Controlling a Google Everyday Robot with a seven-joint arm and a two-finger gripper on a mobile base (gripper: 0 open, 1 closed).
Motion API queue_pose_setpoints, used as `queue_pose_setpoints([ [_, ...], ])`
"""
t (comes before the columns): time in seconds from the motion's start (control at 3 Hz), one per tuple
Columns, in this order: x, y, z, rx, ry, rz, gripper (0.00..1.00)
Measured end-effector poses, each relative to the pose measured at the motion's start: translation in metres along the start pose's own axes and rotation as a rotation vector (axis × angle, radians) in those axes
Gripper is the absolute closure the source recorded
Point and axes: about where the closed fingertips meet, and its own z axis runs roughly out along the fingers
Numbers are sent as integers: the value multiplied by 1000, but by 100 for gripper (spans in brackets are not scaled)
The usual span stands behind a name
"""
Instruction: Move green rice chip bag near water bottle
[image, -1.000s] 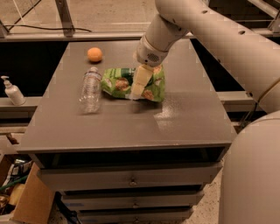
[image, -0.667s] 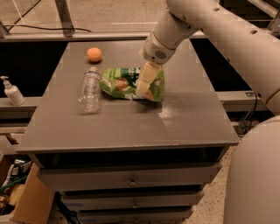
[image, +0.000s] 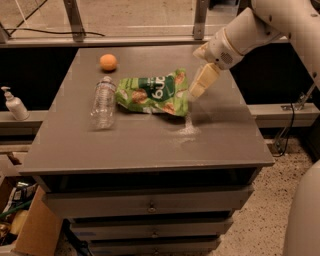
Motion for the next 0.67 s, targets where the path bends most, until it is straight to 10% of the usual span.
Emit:
queue_pose_setpoints([
  [0.67, 46, -11, -32, 20, -100, 119, 0],
])
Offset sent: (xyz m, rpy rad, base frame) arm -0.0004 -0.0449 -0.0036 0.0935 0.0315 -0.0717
